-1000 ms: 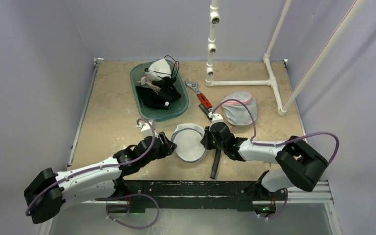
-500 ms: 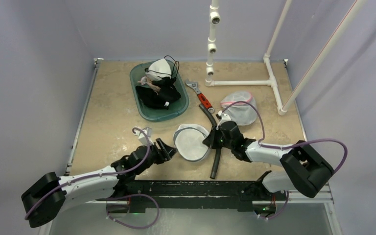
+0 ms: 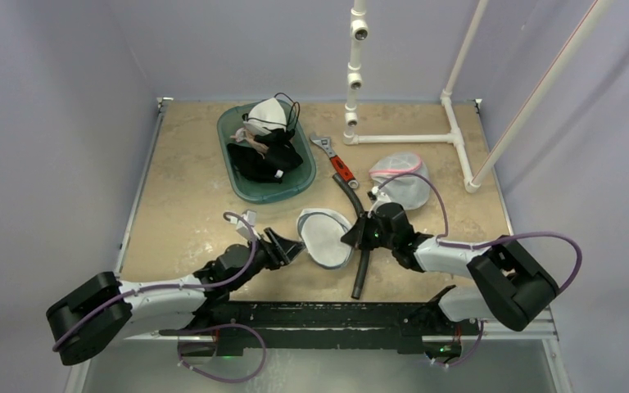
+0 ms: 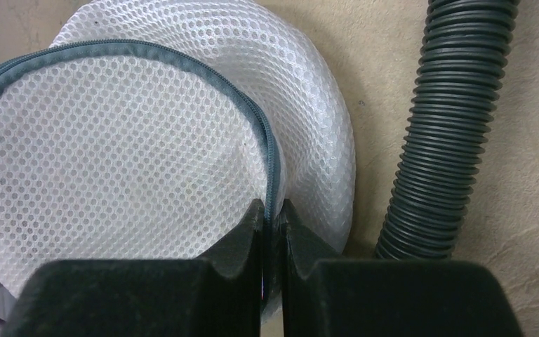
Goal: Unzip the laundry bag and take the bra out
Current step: Adjust the laundry bag at the center of the board, then pick up the laundry bag at the center of the board.
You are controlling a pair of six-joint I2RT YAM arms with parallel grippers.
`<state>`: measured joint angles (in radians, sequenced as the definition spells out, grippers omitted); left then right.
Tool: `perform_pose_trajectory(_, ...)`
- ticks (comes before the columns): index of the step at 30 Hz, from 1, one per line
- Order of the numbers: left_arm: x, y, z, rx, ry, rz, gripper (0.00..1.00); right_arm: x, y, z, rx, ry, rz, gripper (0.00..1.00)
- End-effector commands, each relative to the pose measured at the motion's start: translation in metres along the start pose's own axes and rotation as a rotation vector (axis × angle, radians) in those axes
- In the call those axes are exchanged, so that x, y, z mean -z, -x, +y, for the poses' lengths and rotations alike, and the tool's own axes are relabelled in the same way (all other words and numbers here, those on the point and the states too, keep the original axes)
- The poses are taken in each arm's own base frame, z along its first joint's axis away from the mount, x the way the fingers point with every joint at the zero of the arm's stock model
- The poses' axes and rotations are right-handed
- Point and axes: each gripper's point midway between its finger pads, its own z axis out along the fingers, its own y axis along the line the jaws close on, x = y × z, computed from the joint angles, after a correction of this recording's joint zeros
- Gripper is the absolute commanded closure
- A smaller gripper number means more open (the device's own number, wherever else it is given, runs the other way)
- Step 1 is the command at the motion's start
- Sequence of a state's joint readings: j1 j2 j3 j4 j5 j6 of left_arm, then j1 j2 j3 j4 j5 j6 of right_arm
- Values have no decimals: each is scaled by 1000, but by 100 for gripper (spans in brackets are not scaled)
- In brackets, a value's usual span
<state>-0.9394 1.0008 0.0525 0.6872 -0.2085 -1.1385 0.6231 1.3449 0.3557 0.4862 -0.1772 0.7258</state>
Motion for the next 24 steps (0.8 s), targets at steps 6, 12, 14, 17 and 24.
perform_pose_trajectory(6, 21, 9, 5, 72, -45, -69, 45, 8, 12, 9, -12, 47, -45, 100)
perform_pose_trajectory(12, 20, 15, -8, 55, -79, -82, 44, 9, 13, 9, -20, 62, -47, 100)
perform_pose_trajectory(14, 15, 11, -10, 41, -79, -60, 44, 10, 13, 10, -23, 67, -46, 100)
perform_pose_trajectory(17, 10, 3, -10, 48, -89, -28, 44, 10, 13, 11, -28, 75, -46, 100)
perform_pose_trajectory(24, 6, -3, -11, 72, -112, -15, 44, 11, 13, 12, -34, 91, -39, 100)
